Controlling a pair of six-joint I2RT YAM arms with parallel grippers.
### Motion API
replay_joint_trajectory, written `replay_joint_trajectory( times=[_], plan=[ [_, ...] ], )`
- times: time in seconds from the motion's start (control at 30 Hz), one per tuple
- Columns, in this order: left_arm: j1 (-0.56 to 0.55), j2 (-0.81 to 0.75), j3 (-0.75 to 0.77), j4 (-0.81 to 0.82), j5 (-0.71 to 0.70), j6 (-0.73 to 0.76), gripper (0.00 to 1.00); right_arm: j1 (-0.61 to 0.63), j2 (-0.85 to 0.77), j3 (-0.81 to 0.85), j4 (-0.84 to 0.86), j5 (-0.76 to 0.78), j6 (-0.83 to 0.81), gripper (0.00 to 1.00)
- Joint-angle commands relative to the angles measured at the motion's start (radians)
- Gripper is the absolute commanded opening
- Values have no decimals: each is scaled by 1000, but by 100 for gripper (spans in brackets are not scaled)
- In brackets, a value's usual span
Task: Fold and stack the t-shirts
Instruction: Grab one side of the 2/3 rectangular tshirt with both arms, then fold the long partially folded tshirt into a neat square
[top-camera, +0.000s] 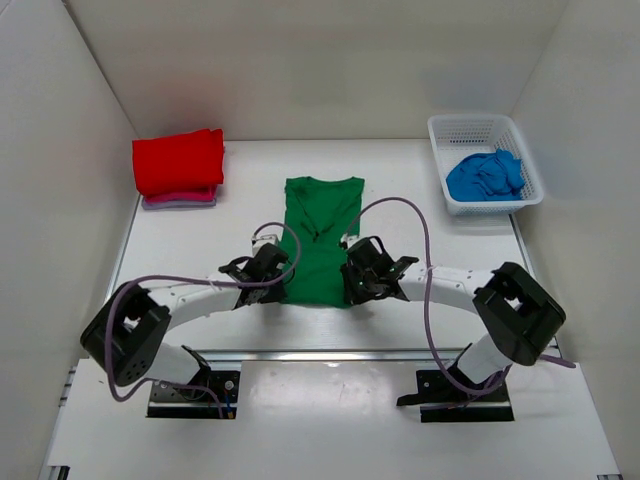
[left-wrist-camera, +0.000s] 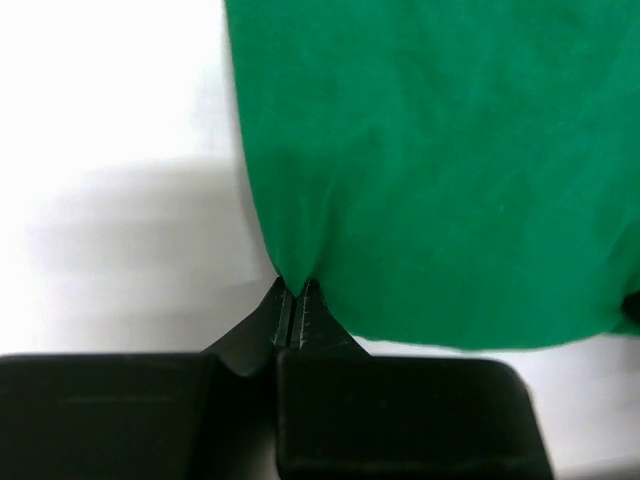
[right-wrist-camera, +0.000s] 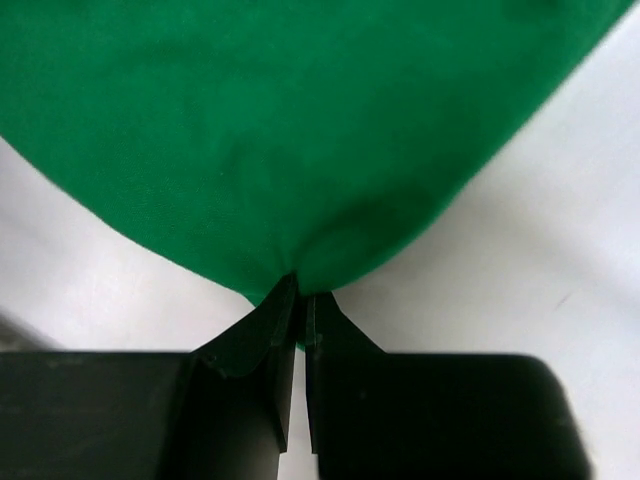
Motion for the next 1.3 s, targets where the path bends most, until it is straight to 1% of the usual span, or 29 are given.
replay_joint_trajectory(
  times=[0.0,0.07,0.13,0.2,0.3,0.33,0.43,0.47,0.57,0.67,0.8,0.9,1.0,1.13,1.27],
  plan=[
    [-30,-67,-70,-257,97,35,0,31,-41,-41,-203,-61,-12,0],
    [-38,-120,-85,-296,105,34,0,28,-85,-32,-249,-94,-18,0],
    [-37,-191,-90,-319,119,26,0,26,-120,-24,-286,-80,-12,0],
    [-32,-289,-77,-371,125,38,0,17,-182,-16,-321,-95,-29,1],
    [-15,-342,-24,-434,151,72,0,-23,-231,2,-358,-164,-44,0],
    [-6,-340,-1,-452,163,83,0,-29,-231,8,-363,-176,-49,0],
    [-35,-296,53,-494,200,104,0,-24,-219,62,-426,-195,-75,0],
    [-35,-285,77,-504,191,101,0,-23,-213,85,-448,-200,-72,0],
    [-15,-311,120,-532,201,108,0,-34,-219,132,-504,-236,-87,0],
    [45,-342,185,-566,214,115,0,-83,-235,178,-554,-281,-111,1],
    [59,-299,289,-612,232,130,0,-147,-185,289,-643,-348,-177,0],
    [88,-263,324,-593,258,146,0,-210,-125,344,-665,-405,-236,0],
    [149,-227,351,-563,278,166,0,-257,-78,399,-666,-426,-263,0],
    [215,-173,374,-520,315,183,0,-293,11,476,-682,-425,-303,0],
    [250,-98,410,-466,350,195,0,-319,92,541,-686,-443,-331,0]
  ],
)
